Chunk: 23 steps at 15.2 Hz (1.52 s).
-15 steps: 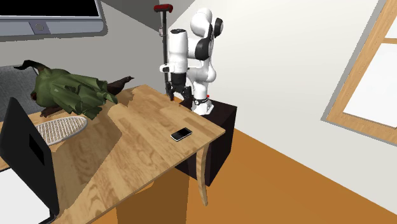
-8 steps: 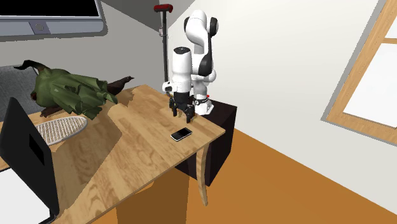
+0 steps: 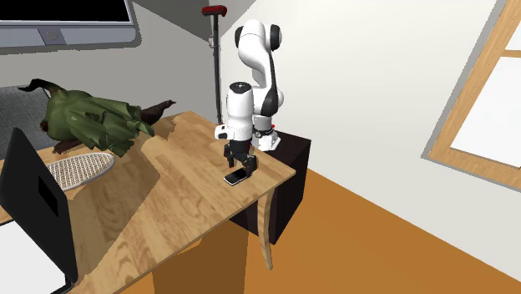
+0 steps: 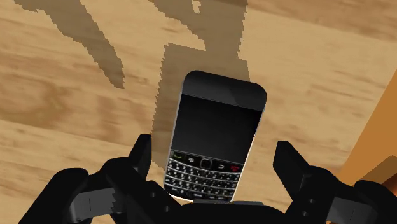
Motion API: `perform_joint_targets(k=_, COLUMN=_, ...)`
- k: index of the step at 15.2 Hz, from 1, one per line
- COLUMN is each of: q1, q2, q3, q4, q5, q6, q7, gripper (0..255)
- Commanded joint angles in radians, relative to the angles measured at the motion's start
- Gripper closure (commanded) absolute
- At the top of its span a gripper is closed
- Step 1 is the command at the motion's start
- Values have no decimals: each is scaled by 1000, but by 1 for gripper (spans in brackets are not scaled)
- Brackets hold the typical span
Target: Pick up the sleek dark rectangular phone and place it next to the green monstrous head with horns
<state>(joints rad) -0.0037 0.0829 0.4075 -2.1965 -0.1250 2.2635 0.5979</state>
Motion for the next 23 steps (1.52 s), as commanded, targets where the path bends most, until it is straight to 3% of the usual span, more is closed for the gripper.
perform_joint_targets(k=1, q1=1, q2=13, q3=-1, q4=-14, q5=-10, q6=25, q7=8, gripper=0)
perform_joint_targets(k=10, q1=1, q2=27, q3=-3, q4=-21, q5=-19, q6=45, q7=14, gripper=0)
perform_joint_targets(k=11, q1=1, q2=27, q3=-3, q4=-21, q5=-19, q6=45, q7=14, gripper=255)
perform_joint_targets(k=20, q1=1, q2=27, q3=-3, q4=-21, q5=-19, q6=45, q7=14, gripper=255)
perform_joint_targets(k=23, q1=-1, q2=1, q3=0, q4=-7, q5=-1, q6=8, q7=0, gripper=255)
